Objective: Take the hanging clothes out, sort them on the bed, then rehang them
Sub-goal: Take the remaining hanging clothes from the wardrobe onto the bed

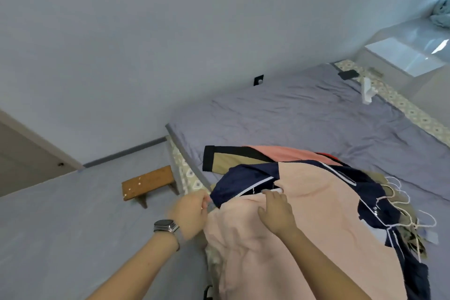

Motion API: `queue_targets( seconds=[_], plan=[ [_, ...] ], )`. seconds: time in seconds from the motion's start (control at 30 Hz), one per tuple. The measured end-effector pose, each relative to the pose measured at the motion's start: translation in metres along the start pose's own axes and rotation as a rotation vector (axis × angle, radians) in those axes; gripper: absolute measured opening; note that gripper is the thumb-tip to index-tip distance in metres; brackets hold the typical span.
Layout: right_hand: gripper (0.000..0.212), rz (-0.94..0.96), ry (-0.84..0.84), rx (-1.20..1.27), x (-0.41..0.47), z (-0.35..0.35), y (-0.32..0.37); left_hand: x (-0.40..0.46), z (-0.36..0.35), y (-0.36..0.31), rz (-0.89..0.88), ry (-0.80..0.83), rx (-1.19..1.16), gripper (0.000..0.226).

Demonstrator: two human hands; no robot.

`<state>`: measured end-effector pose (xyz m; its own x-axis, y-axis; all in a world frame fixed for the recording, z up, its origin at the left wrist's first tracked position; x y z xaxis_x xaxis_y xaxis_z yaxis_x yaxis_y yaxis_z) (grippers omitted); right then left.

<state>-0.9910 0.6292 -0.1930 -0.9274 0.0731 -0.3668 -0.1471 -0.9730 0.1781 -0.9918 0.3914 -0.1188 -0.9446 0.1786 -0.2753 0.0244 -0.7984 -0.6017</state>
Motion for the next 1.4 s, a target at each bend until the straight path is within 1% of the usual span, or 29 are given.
queue_targets(
  seconds=[0.07,0.13,0.27,0.37,0.5,0.57,0.63,0.73,0.87,0.93,1.07,1.33,1.4],
  plan=[
    [0.056,0.094,-0.018,-0.001,-0.012,0.003,0.045,-0.03,0.029,0.035,0.039,-0.068,0.005,0.014],
    [0.056,0.189,-0.021,-0.005,-0.028,0.005,0.089,-0.065,0.058,0.072,0.105,-0.121,-0.015,0.016],
    [0.038,0.4,0.005,-0.009,-0.069,0.0,0.189,-0.16,0.106,0.145,0.257,-0.264,-0.012,0.019],
    [0.036,0.598,0.045,-0.026,-0.119,-0.013,0.278,-0.254,0.128,0.195,0.373,-0.38,-0.049,0.026],
    [0.037,0.897,0.121,-0.132,-0.216,-0.044,0.409,-0.407,0.142,0.249,0.566,-0.586,-0.123,0.031],
    [0.041,1.052,0.148,-0.163,-0.275,-0.059,0.475,-0.486,0.149,0.274,0.671,-0.706,-0.15,0.033],
    [0.044,1.215,0.175,-0.183,-0.34,-0.075,0.533,-0.561,0.153,0.296,0.791,-0.793,-0.166,0.035],
    [0.047,1.421,0.228,-0.222,-0.433,-0.101,0.597,-0.656,0.149,0.318,0.947,-0.905,-0.204,0.038],
    [0.049,1.632,0.319,-0.32,-0.525,-0.137,0.654,-0.742,0.137,0.337,1.113,-1.019,-0.248,0.039],
    [0.049,1.699,0.334,-0.361,-0.554,-0.151,0.678,-0.772,0.134,0.347,1.163,-1.066,-0.27,0.039],
    [0.05,1.77,0.399,-0.403,-0.592,-0.18,0.727,-0.812,0.14,0.376,1.235,-1.148,-0.33,0.04],
    [0.05,1.854,0.463,-0.484,-0.644,-0.219,0.848,-0.857,0.187,0.438,1.363,-1.213,-0.387,0.032],
    [0.049,1.888,0.482,-0.493,-0.664,-0.227,0.875,-0.872,0.197,0.449,1.386,-1.267,-0.408,0.033]
  ],
)
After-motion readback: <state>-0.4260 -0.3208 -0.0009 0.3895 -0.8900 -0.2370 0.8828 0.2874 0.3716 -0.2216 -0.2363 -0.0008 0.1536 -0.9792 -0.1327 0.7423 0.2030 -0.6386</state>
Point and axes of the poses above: each hand's wrist, its own x-axis towards the middle knuckle, its own z-axis out of the back of the hand, y = z × x, the point moved 3 cm from there along x, towards the middle knuckle, and after that the axes turned 9 degrees about -x, right-handed, at the moved point
